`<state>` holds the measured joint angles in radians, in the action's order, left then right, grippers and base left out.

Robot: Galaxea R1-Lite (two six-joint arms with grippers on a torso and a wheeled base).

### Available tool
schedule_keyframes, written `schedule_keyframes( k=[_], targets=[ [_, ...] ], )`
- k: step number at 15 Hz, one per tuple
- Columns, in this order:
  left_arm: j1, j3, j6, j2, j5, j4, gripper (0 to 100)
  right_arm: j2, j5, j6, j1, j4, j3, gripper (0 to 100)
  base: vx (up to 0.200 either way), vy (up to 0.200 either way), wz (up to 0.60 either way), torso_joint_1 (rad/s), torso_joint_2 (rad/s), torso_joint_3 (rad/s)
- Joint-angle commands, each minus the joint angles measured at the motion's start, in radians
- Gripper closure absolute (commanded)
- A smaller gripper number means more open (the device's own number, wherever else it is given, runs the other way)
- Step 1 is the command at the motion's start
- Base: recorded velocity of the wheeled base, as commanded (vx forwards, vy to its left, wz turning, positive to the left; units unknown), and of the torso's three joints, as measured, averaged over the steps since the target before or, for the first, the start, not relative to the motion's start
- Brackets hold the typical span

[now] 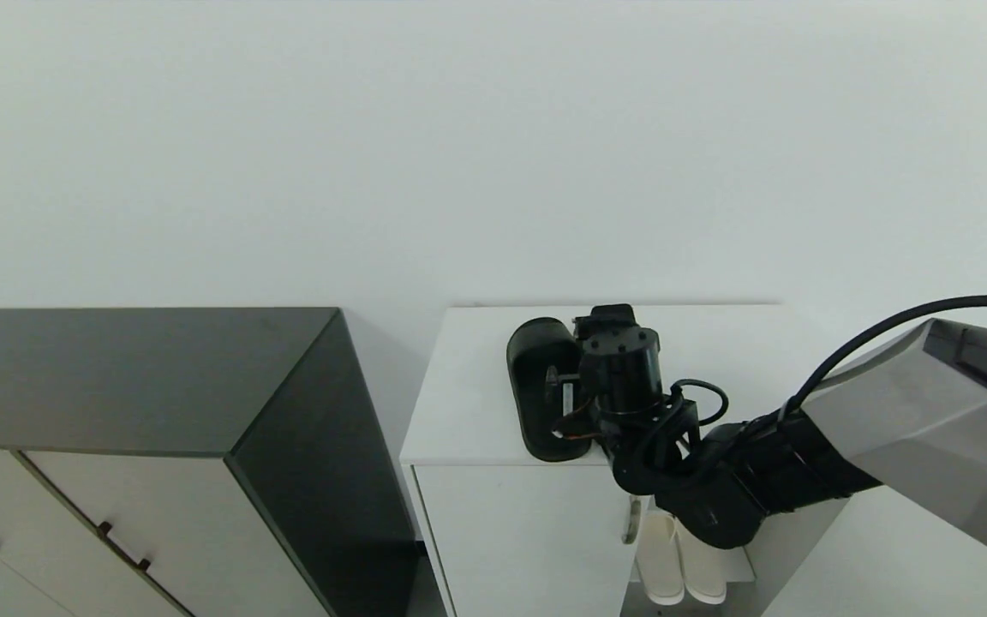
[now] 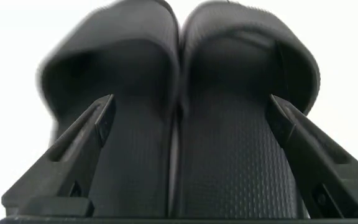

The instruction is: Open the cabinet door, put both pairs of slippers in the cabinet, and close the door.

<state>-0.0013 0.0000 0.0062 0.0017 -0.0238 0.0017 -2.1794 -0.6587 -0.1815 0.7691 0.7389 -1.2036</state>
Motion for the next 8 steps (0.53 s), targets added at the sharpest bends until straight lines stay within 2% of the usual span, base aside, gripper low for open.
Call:
schedule_keyframes(
  k=[1, 8],
  targets=[
    [0.000, 0.000, -0.006, 0.001, 0.001, 0.000, 100, -0.028, 0.018, 0.002, -0.022, -0.003, -0.037, 0, 0.000, 0.000, 0.00, 0.000, 0.00, 0.000],
    [0.000, 0.000, -0.006, 0.001, 0.001, 0.000, 100, -0.126, 0.054, 0.014, -0.071, -0.012, -0.154, 0, 0.000, 0.000, 0.00, 0.000, 0.00, 0.000]
  ],
)
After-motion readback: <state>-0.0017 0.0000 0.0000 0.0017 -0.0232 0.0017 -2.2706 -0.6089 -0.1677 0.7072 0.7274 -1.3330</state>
